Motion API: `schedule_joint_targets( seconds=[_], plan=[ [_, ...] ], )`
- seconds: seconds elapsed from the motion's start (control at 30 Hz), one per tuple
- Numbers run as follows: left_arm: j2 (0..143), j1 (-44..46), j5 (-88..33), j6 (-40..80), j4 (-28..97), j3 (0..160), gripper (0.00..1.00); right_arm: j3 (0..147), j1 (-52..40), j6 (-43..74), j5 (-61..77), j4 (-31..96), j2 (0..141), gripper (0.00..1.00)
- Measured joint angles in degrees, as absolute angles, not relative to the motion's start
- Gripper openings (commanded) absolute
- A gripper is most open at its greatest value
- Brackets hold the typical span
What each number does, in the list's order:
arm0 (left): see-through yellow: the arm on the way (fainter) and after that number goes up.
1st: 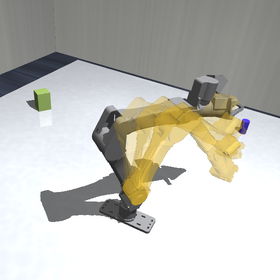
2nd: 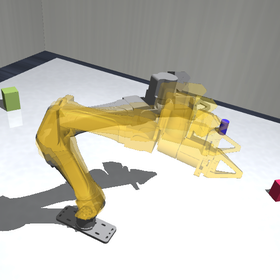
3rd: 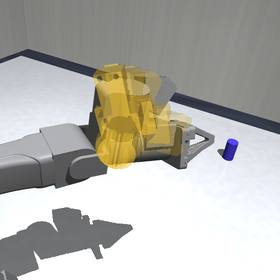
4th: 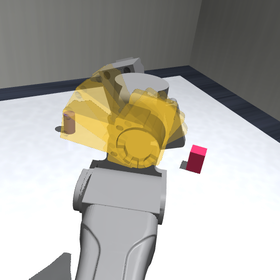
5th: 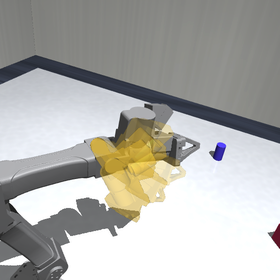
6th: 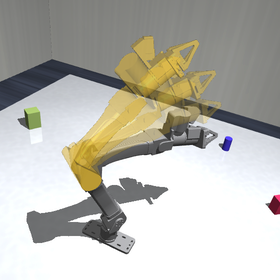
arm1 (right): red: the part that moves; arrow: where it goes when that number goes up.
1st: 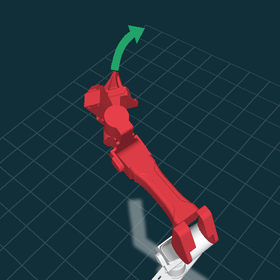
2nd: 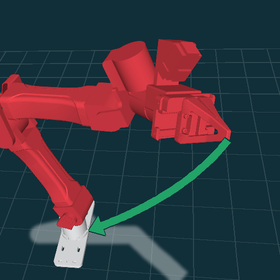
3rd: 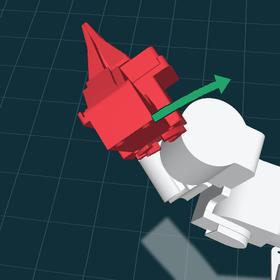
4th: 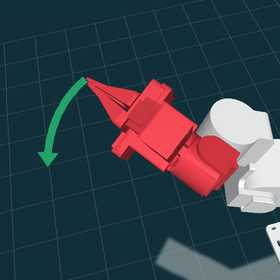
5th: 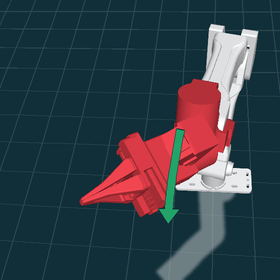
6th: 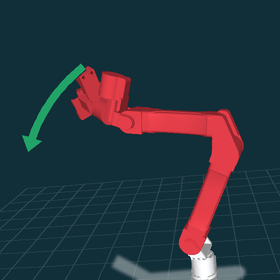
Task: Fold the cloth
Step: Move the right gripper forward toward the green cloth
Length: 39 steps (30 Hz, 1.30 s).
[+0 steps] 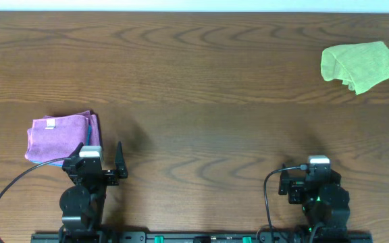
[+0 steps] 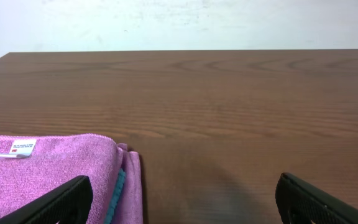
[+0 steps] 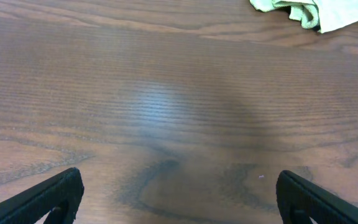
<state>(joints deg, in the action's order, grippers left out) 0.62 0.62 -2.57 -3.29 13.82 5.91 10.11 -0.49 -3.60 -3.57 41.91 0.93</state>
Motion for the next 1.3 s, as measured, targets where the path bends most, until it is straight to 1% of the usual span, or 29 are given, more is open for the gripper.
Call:
schedule_joint_targets(
  seconds=[0.27,0.47,0.6,0.93,1.3],
  plan=[
    [0.6,0.6,-2.6,-3.3,13.8,5.9,0.95,10.1,-0.5,-3.4,-3.4,40.7,0.9,0.99],
    [0.6,0.6,-2.6,-3.3,13.8,5.9,0.95,10.3,1.3,0.6,-4.8,40.1,2.5,0.99],
    [0.6,0.6,-2.6,-3.3,13.8,5.9,0.95,13.5,4.0,2.0,-5.8,39.6,10.2,0.99],
    [0.6,0.6,-2.5,-3.3,13.8,5.9,0.95,32.9,13.6,3.5,-7.9,37.7,38.9,0.99],
    [0.6,0.6,-2.6,-3.3,13.8,5.9,0.95,39.5,18.9,2.2,-1.7,24.7,60.3,0.99]
  ],
)
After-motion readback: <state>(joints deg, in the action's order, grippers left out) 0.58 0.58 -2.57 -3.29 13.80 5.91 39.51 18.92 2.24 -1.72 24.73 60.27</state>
